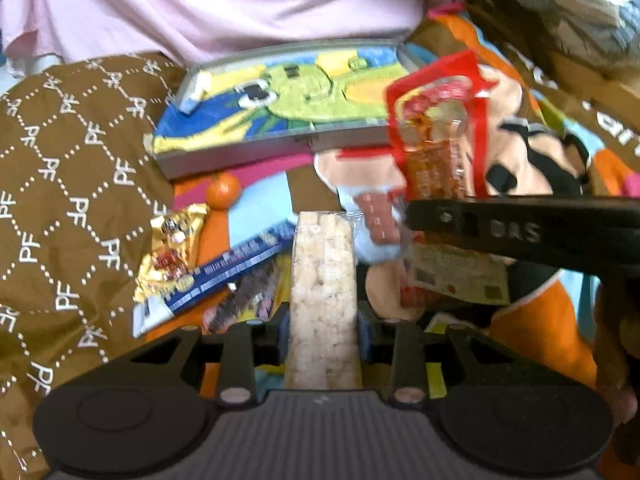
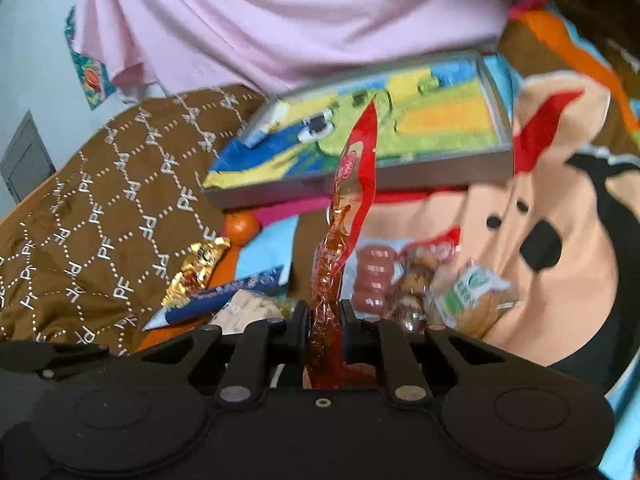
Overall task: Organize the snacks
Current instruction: 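Carry the rice-cake bar and red strip pack into the tray with both tools, then open both tools to release the snacks and lift away from the tray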
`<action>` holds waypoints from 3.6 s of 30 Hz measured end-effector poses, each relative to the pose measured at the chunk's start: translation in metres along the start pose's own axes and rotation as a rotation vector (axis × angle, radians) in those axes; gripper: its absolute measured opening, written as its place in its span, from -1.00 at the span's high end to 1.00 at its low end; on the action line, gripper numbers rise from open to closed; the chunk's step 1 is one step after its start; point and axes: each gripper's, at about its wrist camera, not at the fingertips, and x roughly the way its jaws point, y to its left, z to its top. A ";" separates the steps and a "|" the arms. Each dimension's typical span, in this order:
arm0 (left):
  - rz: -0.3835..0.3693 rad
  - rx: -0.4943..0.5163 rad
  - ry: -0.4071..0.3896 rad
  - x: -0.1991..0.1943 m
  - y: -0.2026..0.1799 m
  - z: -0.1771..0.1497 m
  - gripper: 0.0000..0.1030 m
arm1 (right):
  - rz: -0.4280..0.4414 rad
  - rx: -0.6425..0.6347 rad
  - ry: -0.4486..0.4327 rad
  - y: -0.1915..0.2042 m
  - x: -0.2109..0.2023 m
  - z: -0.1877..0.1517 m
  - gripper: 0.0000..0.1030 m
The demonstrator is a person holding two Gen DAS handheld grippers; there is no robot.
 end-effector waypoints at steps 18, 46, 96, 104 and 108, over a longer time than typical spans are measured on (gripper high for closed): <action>0.012 -0.225 -0.161 0.039 0.025 0.083 0.31 | -0.093 -0.056 -0.242 -0.020 0.001 0.053 0.70; 0.083 -0.268 -0.186 0.160 0.017 0.160 0.25 | -0.036 -0.023 -0.294 -0.099 0.100 0.121 0.59; 0.210 -0.228 -0.377 -0.056 0.059 0.032 -0.99 | -0.248 -0.120 -0.562 -0.003 -0.089 0.026 -0.99; 0.152 -0.196 -0.309 -0.068 0.069 -0.016 -0.99 | -0.294 -0.069 -0.428 0.009 -0.113 -0.022 -0.99; 0.132 -0.168 -0.281 -0.068 0.072 -0.037 -0.99 | -0.301 -0.038 -0.361 0.015 -0.118 -0.039 -0.99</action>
